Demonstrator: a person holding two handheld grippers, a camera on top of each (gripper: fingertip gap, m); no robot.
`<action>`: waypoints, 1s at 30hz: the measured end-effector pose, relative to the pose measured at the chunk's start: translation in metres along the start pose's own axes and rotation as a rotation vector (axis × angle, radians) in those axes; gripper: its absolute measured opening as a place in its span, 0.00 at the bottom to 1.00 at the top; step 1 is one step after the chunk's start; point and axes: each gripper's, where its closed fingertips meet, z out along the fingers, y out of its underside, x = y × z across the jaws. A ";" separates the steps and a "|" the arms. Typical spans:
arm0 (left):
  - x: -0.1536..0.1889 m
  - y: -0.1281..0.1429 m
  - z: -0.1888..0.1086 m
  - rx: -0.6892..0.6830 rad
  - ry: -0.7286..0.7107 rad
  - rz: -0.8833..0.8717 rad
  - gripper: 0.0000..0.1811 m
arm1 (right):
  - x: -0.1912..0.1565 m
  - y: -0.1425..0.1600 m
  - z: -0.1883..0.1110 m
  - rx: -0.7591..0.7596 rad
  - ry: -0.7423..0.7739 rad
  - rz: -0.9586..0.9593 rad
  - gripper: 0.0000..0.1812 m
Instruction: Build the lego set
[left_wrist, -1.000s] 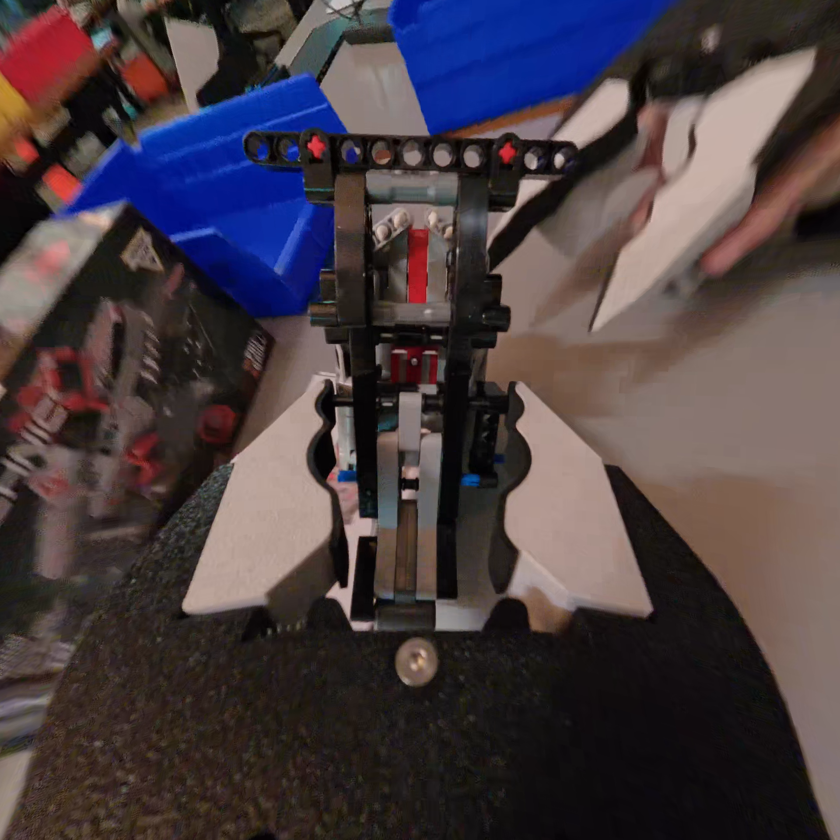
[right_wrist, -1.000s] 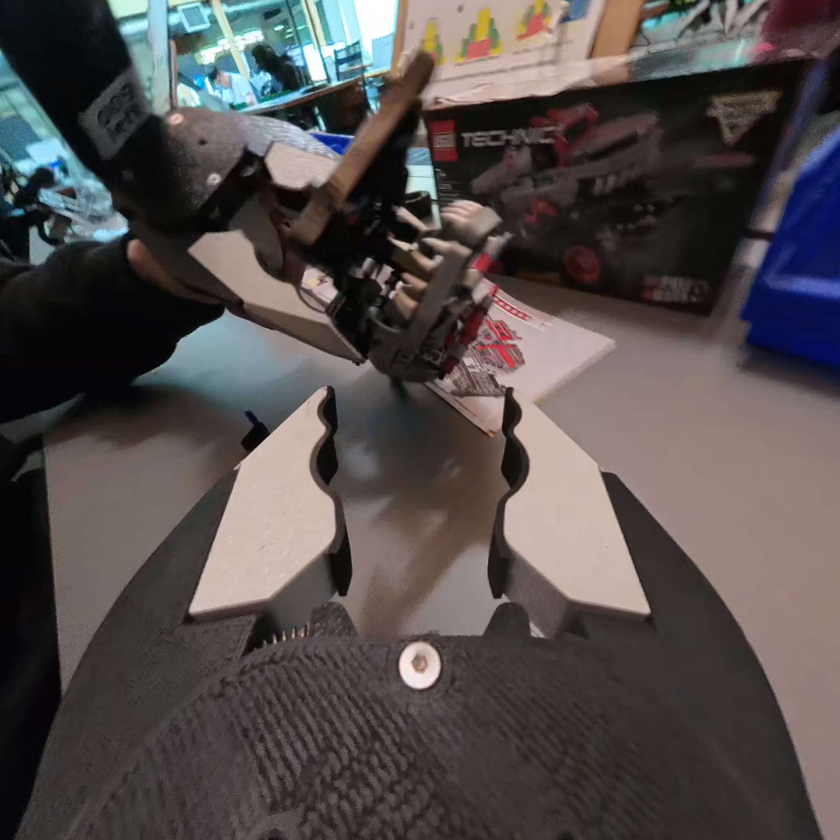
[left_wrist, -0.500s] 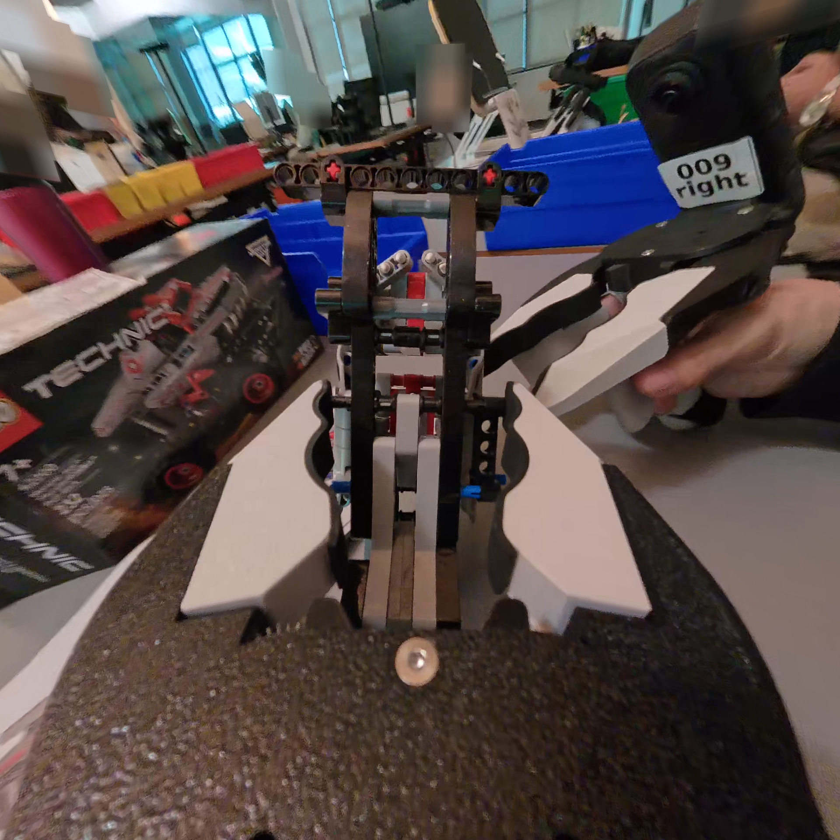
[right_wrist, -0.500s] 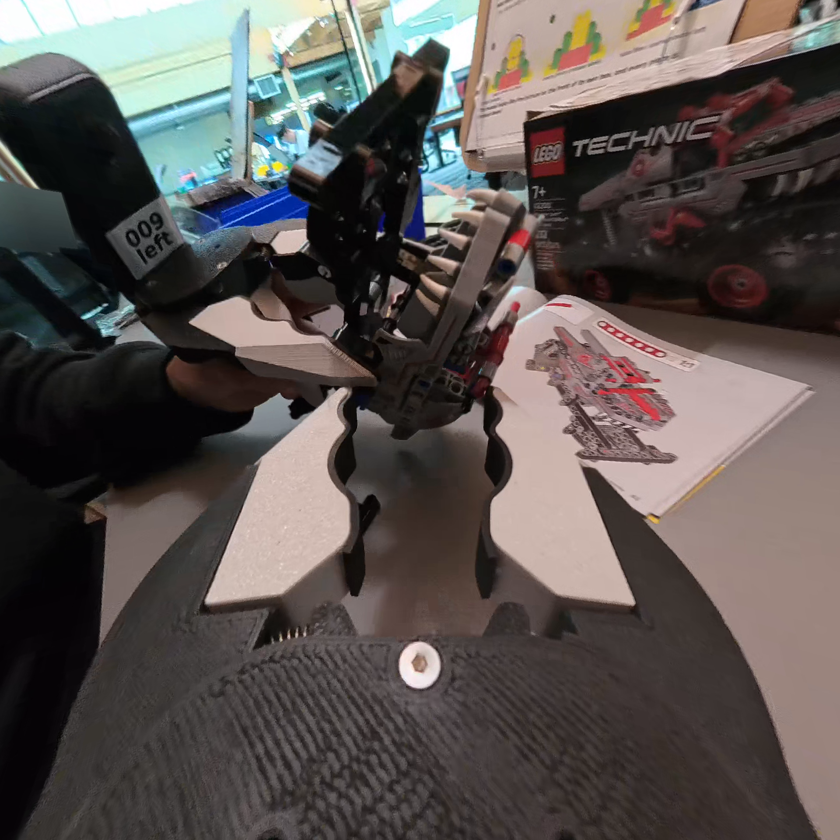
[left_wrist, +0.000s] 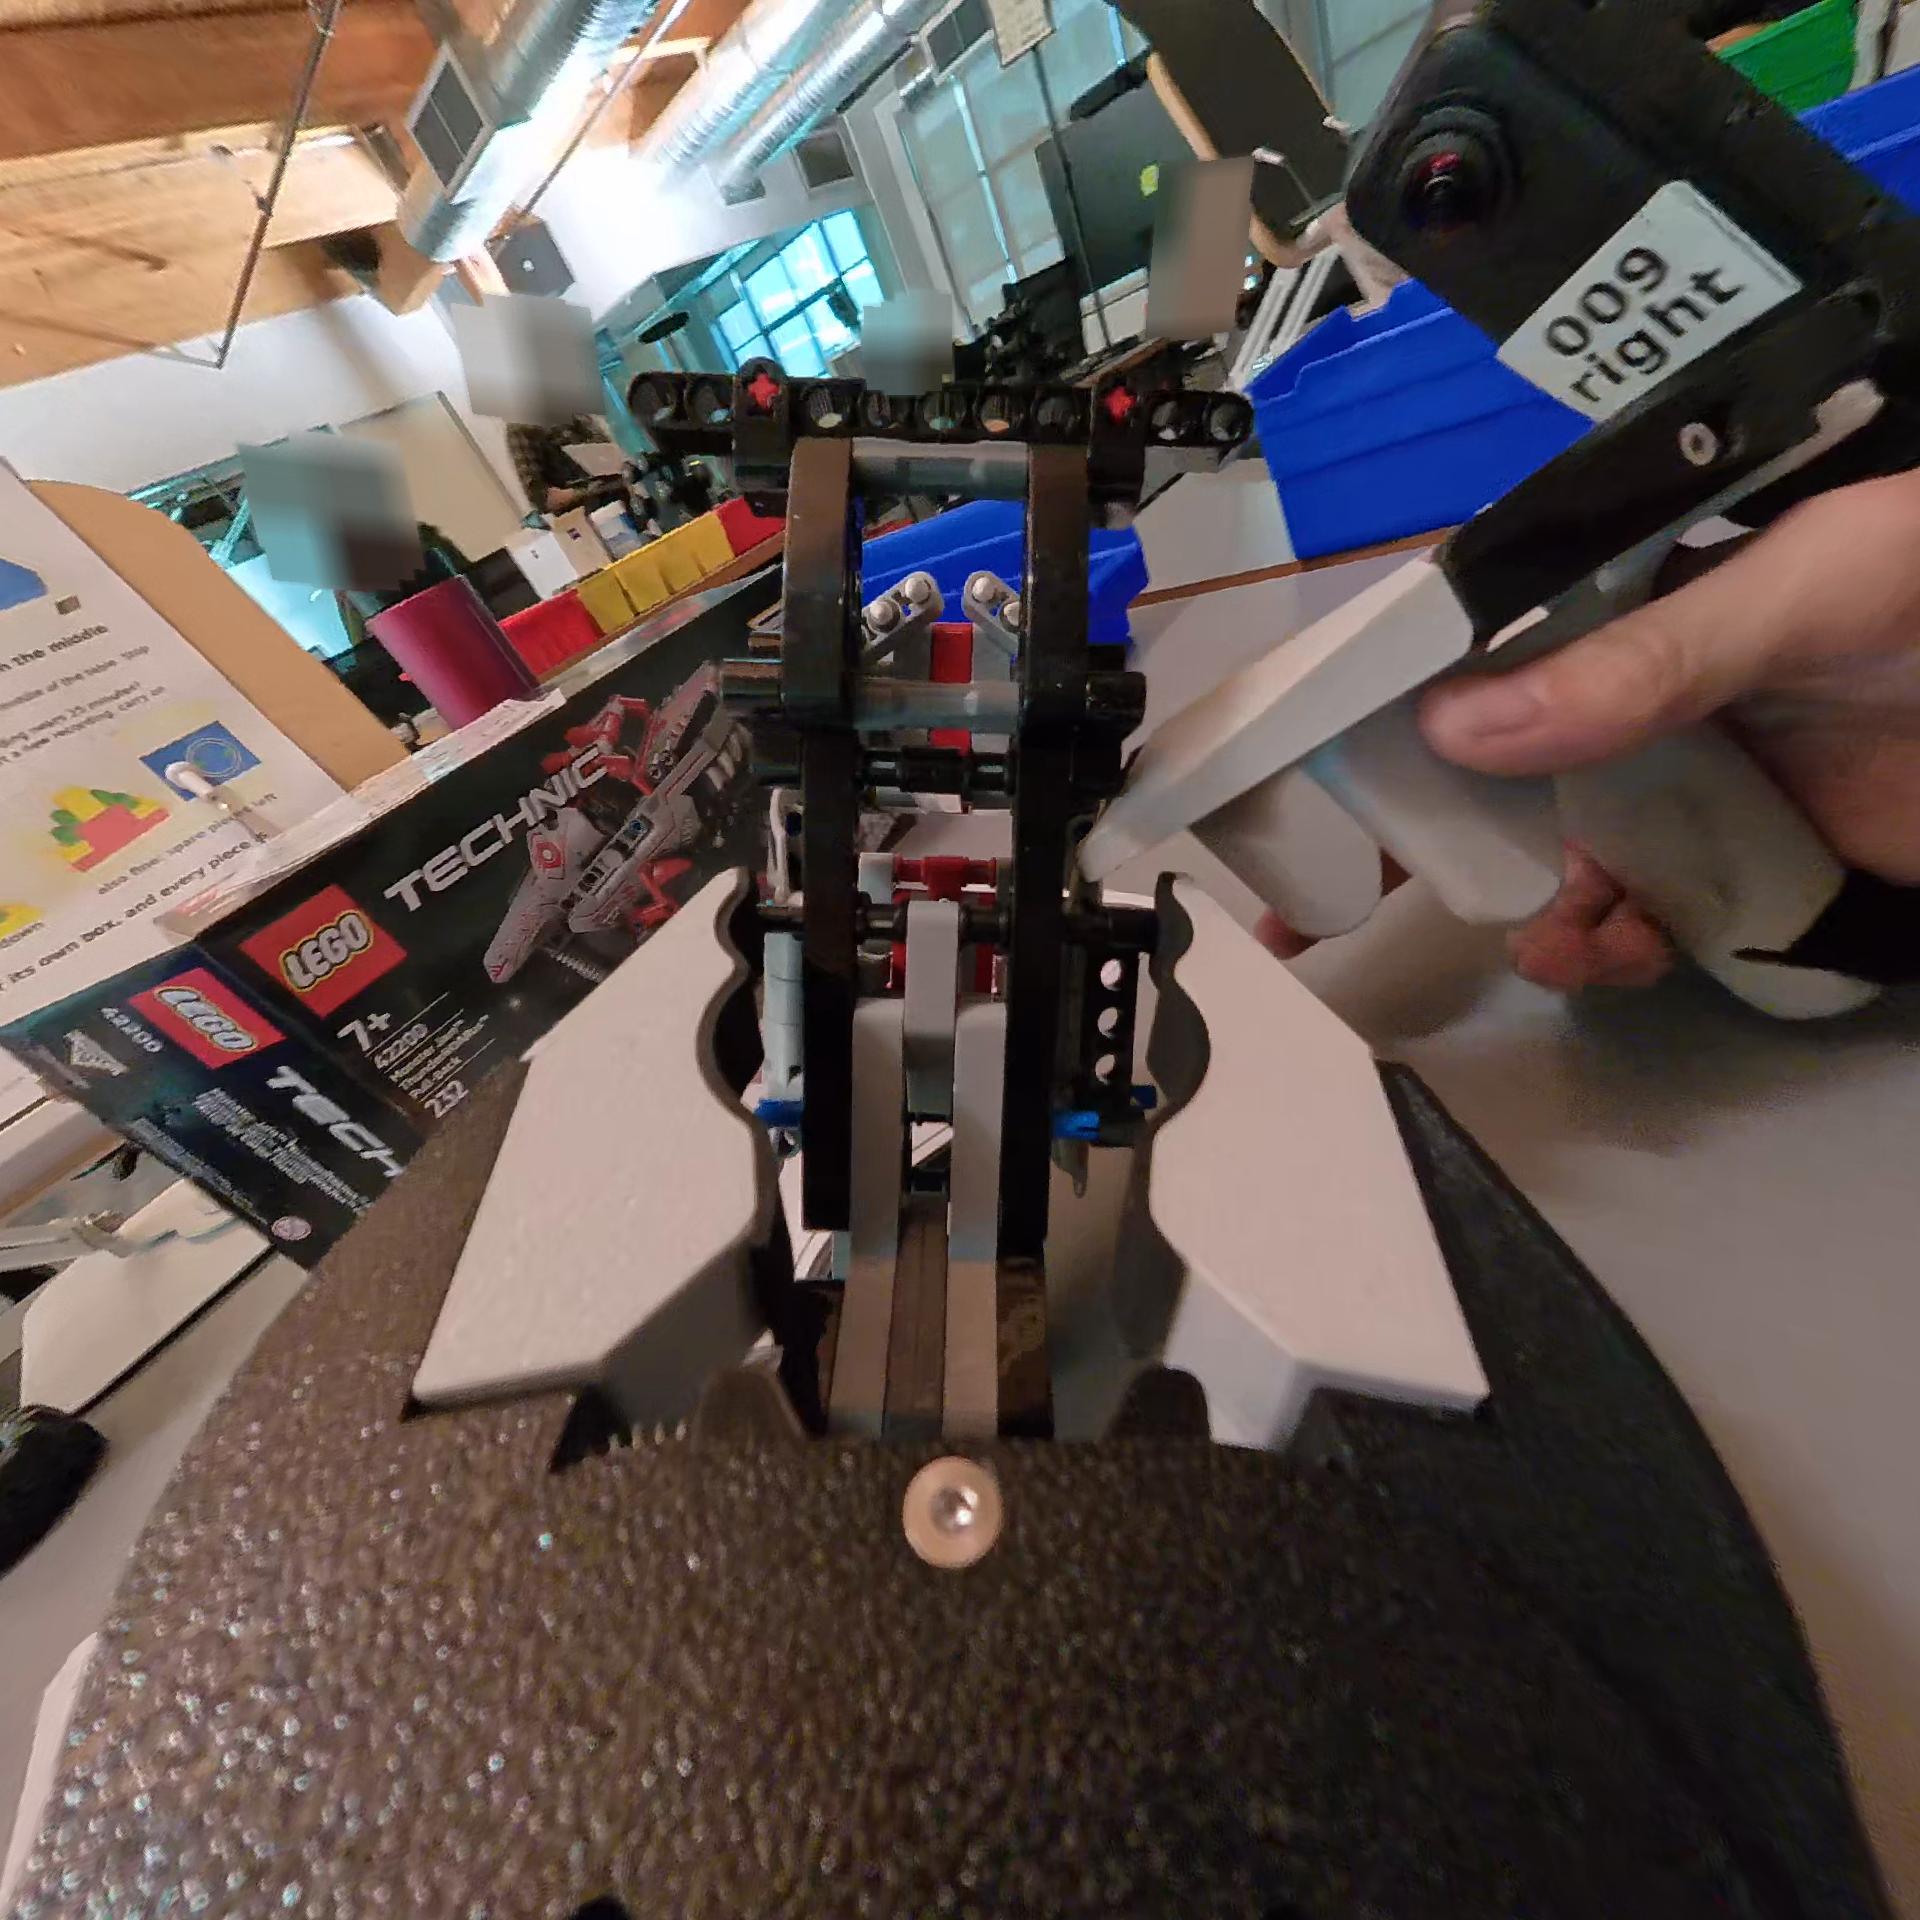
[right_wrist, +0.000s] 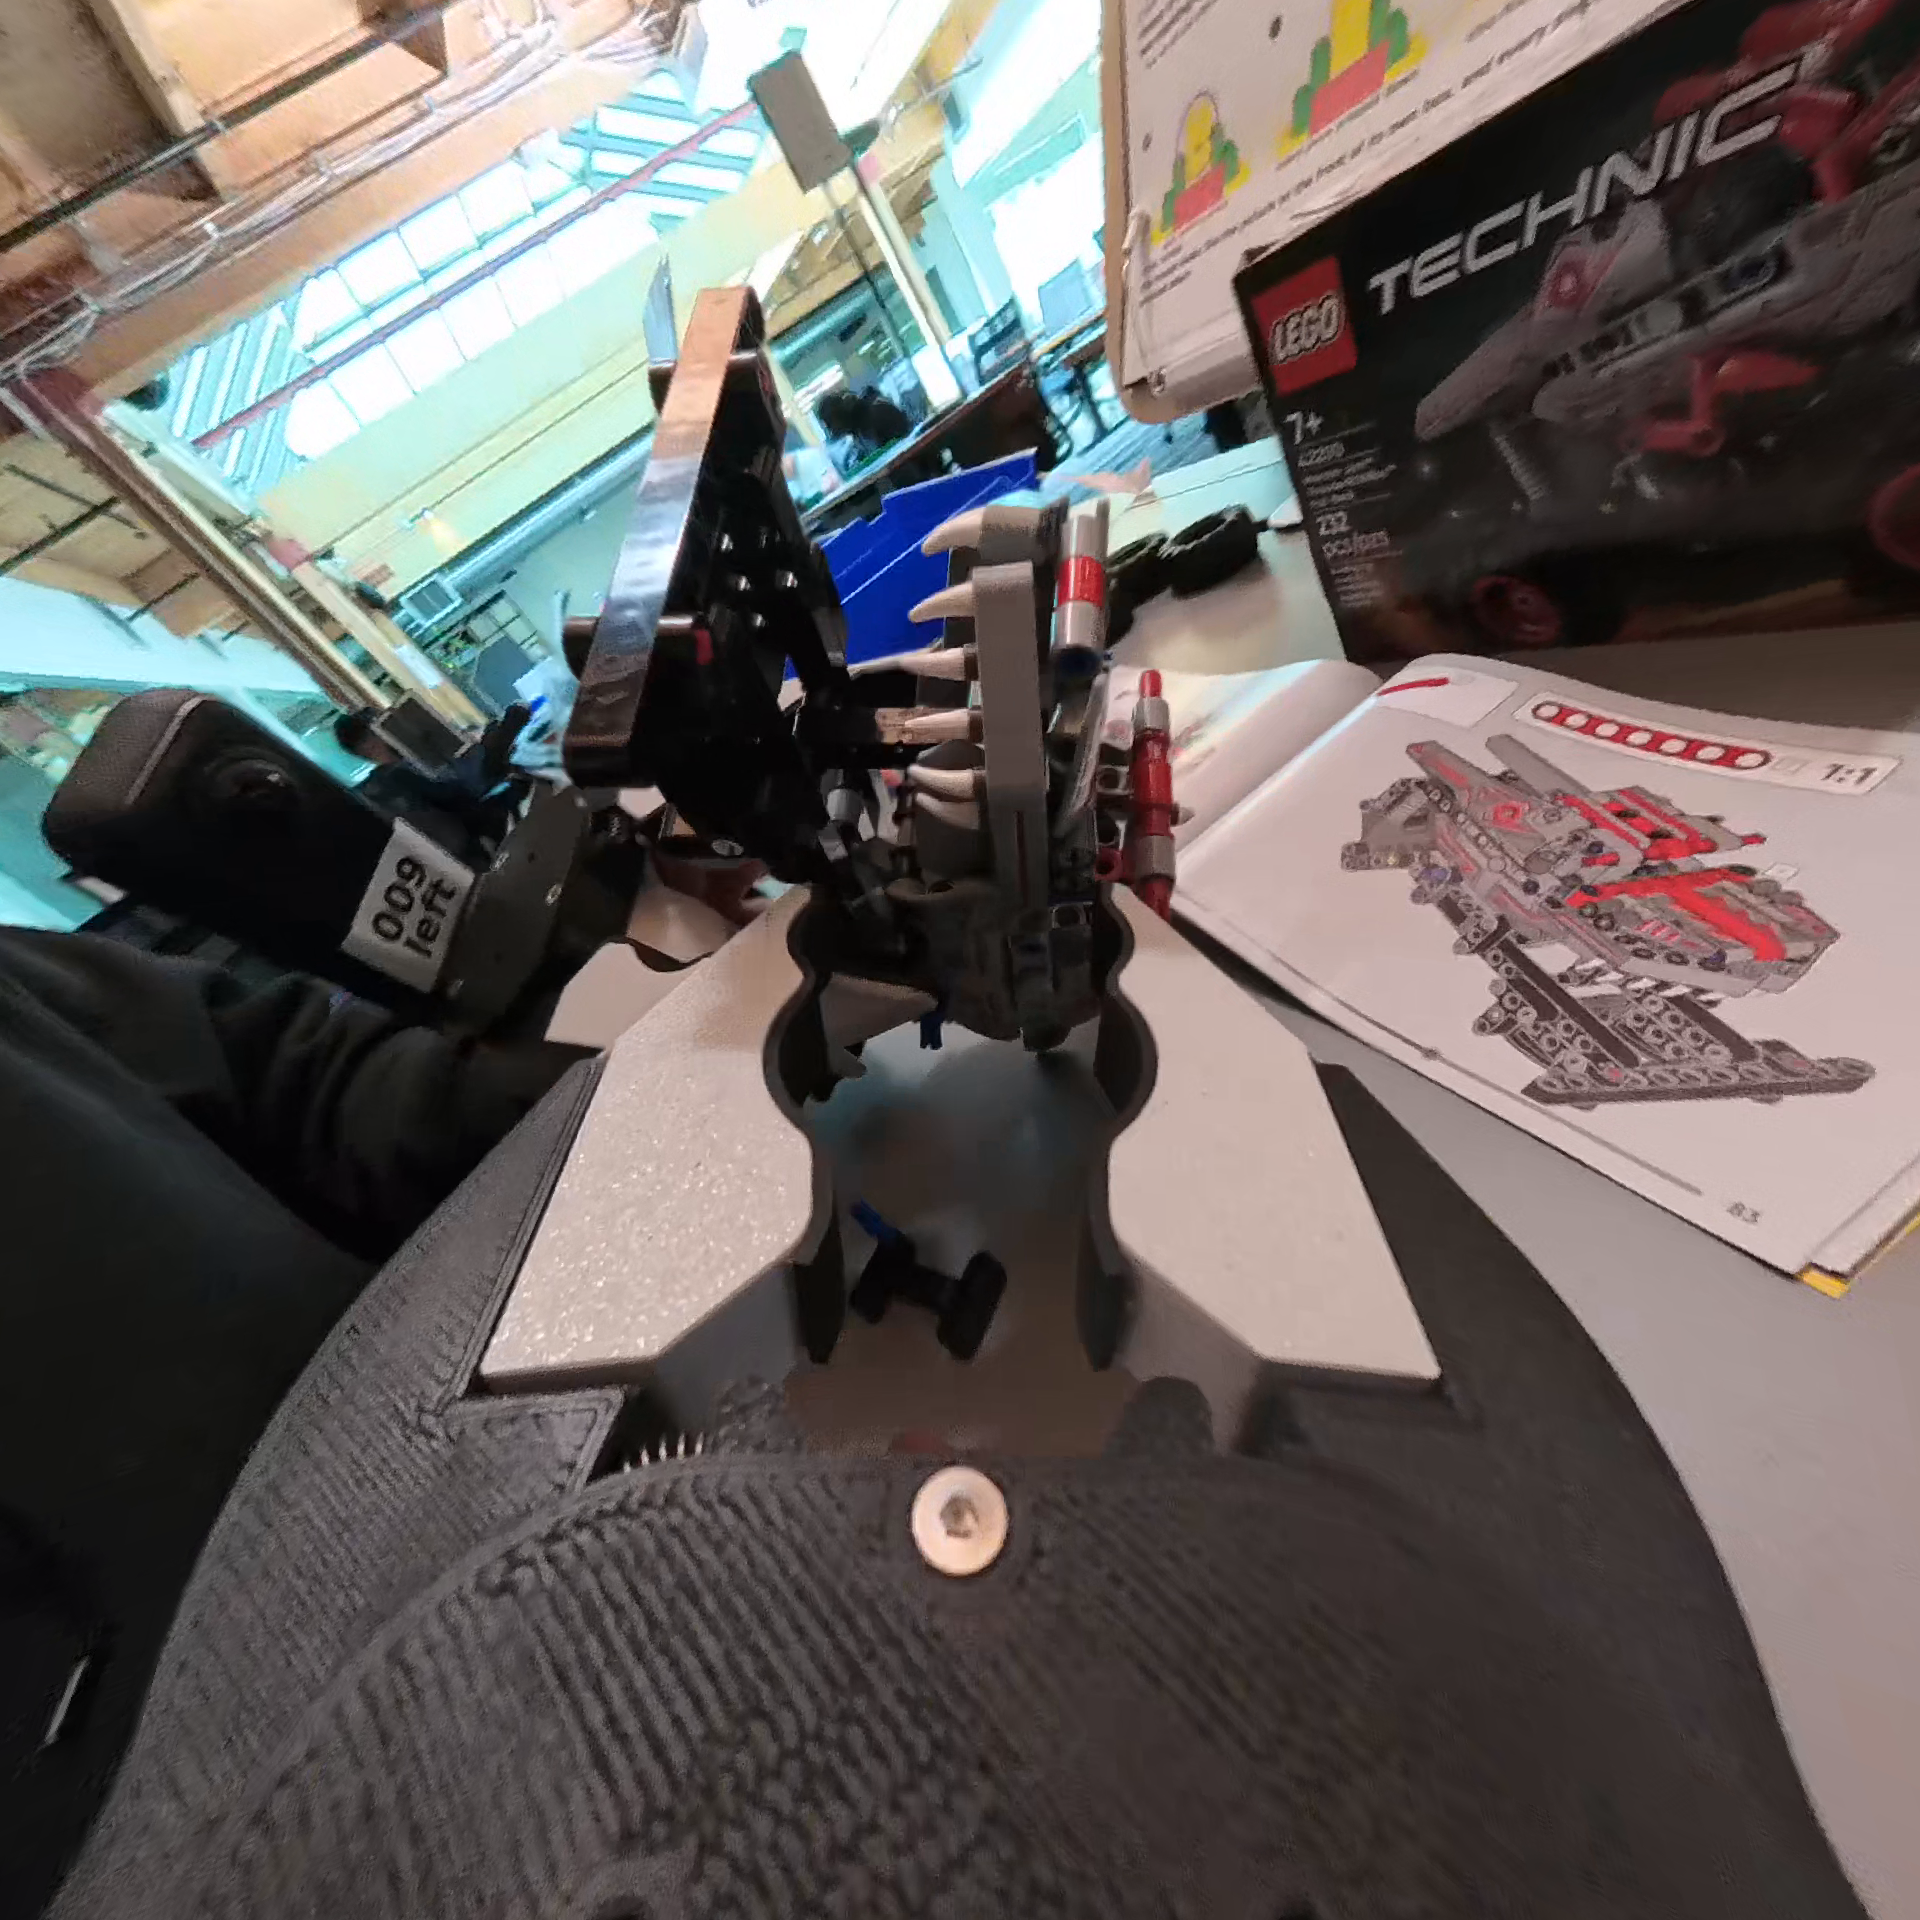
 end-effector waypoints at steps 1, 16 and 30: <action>-0.002 0.000 0.000 -0.006 -0.011 -0.003 0.40 | 0.002 -0.001 0.003 0.013 0.019 -0.005 0.26; -0.002 -0.016 -0.025 0.016 0.200 -0.109 0.30 | 0.000 -0.004 0.003 -0.042 -0.142 -0.165 0.21; -0.048 -0.005 -0.046 -0.068 0.264 0.181 0.12 | -0.002 -0.009 0.016 -0.052 -0.245 -0.162 0.21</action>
